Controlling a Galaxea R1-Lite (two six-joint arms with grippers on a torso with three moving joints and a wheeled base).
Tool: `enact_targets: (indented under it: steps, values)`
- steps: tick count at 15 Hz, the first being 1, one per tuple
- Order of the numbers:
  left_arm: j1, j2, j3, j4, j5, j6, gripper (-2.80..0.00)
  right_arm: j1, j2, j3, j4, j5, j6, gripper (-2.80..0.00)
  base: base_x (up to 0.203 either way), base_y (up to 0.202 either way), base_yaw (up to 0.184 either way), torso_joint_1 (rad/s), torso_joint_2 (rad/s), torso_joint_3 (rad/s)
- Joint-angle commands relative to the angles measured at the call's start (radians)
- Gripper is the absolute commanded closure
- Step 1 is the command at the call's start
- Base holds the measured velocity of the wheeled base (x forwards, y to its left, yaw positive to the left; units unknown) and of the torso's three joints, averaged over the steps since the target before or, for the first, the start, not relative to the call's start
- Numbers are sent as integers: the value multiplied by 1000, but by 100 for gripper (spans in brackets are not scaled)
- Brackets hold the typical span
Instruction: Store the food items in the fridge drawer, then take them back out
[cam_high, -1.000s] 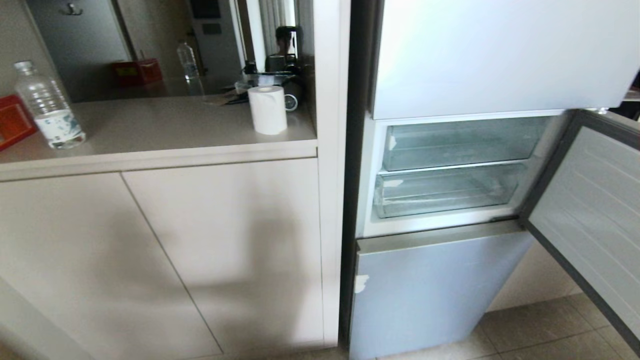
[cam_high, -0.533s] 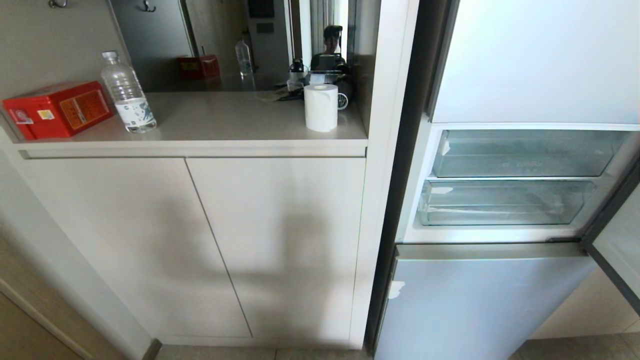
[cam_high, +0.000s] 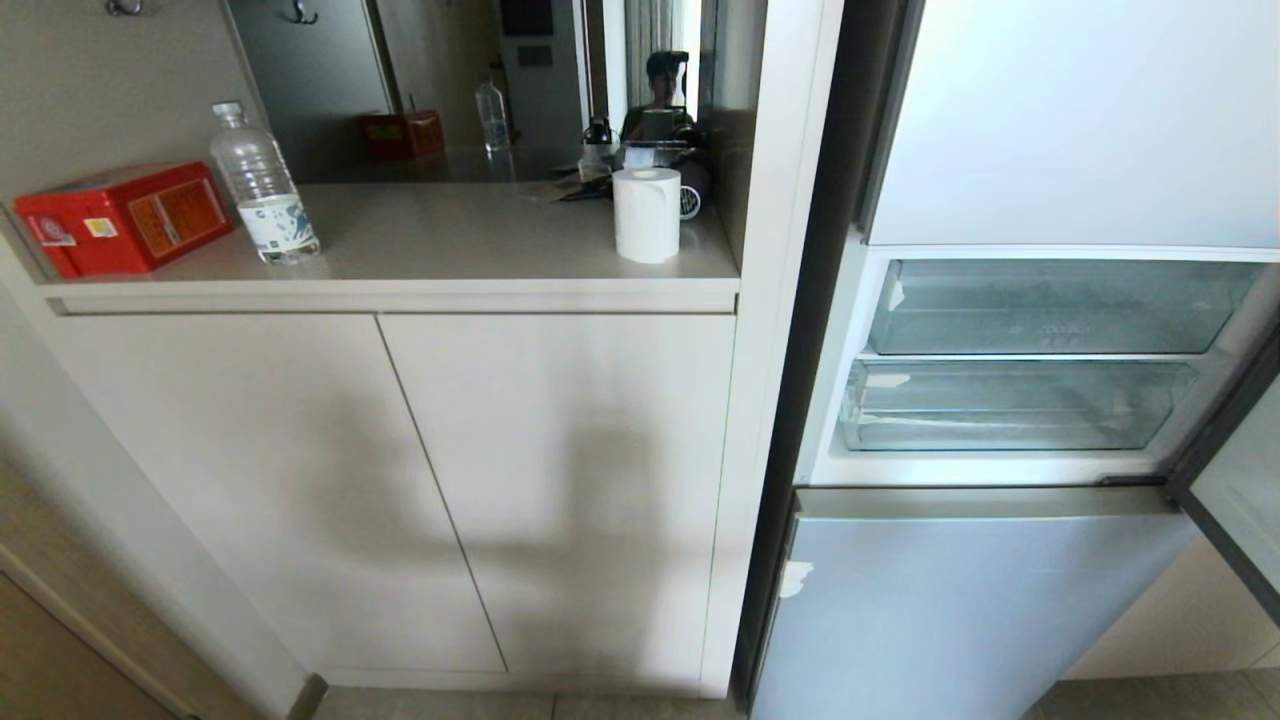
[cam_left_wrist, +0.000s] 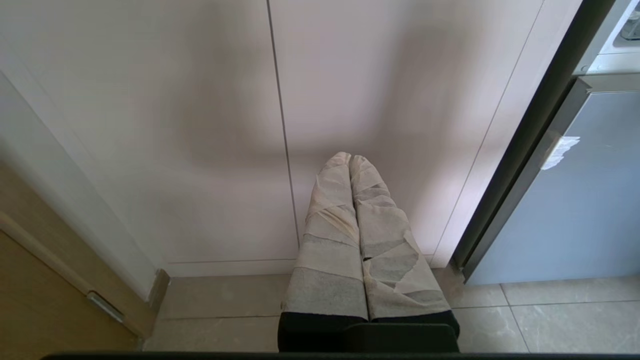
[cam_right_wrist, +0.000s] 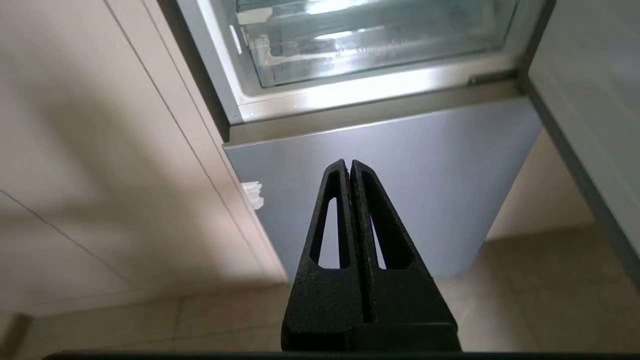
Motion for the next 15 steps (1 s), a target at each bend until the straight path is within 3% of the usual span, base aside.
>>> enact_targets:
  steps: [1, 4, 7, 12, 15]
  values:
    - [0, 1, 0, -1, 0, -1, 0, 0, 334, -74, -40, -18, 65, 0, 0, 0, 0, 0, 0, 0]
    - [0, 1, 0, -1, 0, -1, 0, -15, 655, -125, -193, -40, 162, 0, 0, 0, 0, 0, 0, 0]
    - [0, 0, 0, -1, 0, -1, 0, -145, 866, -163, -352, -66, 239, 0, 0, 0, 0, 0, 0, 0]
    - [0, 0, 0, 0, 0, -1, 0, -423, 995, -169, -494, -80, 246, 0, 0, 0, 0, 0, 0, 0]
    - [0, 1, 0, -1, 0, -1, 0, -588, 1040, -178, -569, -81, 151, 0, 0, 0, 0, 0, 0, 0]
